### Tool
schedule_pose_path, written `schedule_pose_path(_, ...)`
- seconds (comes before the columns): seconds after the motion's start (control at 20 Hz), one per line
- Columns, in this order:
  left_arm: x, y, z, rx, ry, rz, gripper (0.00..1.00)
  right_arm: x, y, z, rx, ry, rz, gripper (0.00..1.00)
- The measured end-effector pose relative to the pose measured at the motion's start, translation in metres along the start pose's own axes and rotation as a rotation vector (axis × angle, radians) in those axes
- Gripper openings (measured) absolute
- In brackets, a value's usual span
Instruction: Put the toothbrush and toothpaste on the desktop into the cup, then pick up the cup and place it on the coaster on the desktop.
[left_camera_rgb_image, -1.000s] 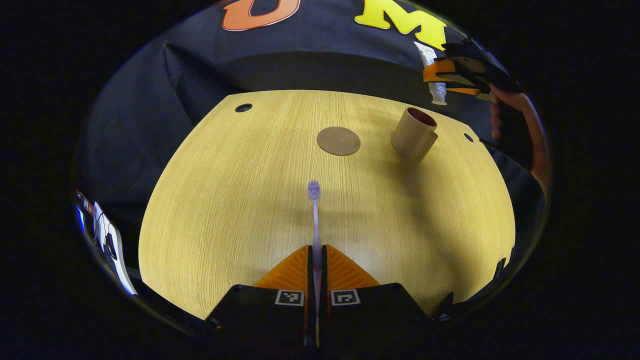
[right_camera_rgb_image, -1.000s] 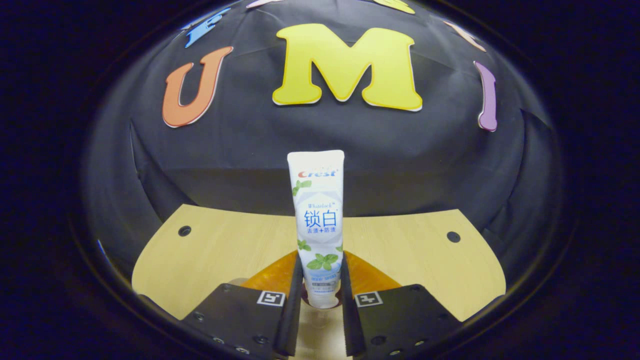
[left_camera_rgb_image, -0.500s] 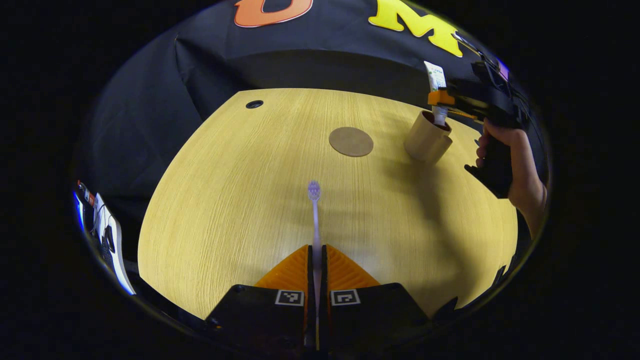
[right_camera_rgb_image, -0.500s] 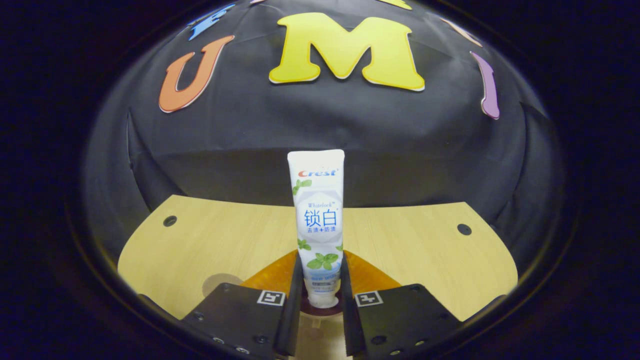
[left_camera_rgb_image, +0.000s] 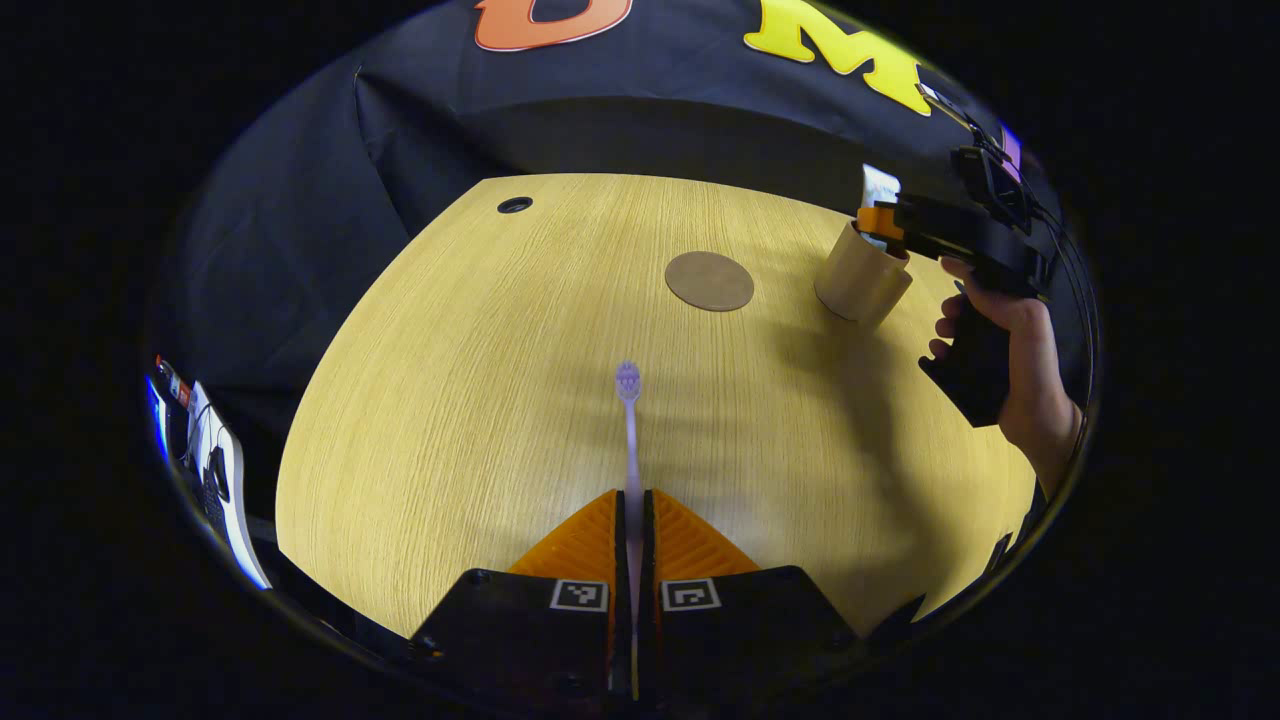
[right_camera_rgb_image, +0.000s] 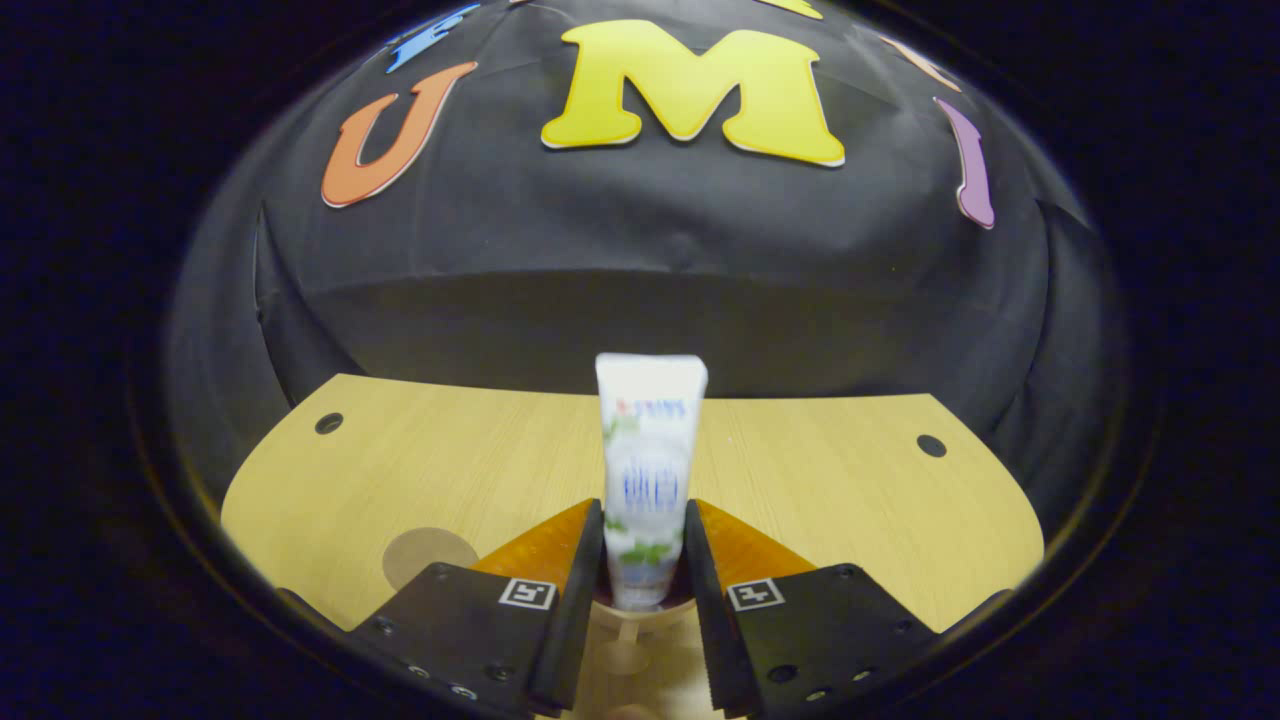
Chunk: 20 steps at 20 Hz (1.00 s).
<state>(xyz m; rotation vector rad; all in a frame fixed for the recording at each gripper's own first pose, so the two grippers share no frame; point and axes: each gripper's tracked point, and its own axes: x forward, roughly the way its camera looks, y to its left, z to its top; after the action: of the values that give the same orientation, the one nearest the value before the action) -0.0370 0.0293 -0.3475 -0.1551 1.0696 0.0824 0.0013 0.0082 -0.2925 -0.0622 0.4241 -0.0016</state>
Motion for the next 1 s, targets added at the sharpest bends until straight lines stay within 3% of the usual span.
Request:
schedule_pose_path(0.15,-0.004,-0.002,0.003,0.006,-0.018,-0.001,0.05,-0.007,0.001,0.004,-0.009,-0.013,0.008,0.58)
schedule_pose_path(0.25,-0.006,-0.005,0.008,0.016,-0.04,-0.006,0.06,-0.011,0.001,0.009,-0.009,-0.02,0.014,0.58)
schedule_pose_path(0.4,-0.003,-0.018,0.029,0.014,-0.092,-0.049,0.06,-0.022,-0.001,0.017,-0.004,-0.029,0.024,0.67)
schedule_pose_path(0.45,-0.001,-0.022,0.042,0.013,-0.124,-0.062,0.06,-0.027,-0.002,0.02,-0.001,-0.03,0.029,0.65)
schedule_pose_path(0.7,0.002,-0.057,0.141,0.022,-0.389,-0.1,0.05,-0.055,-0.02,0.033,0.006,-0.04,0.048,0.73)
schedule_pose_path(1.0,-0.009,-0.138,0.247,0.007,-0.682,-0.18,0.06,-0.085,-0.059,0.049,-0.013,-0.072,0.039,0.76)
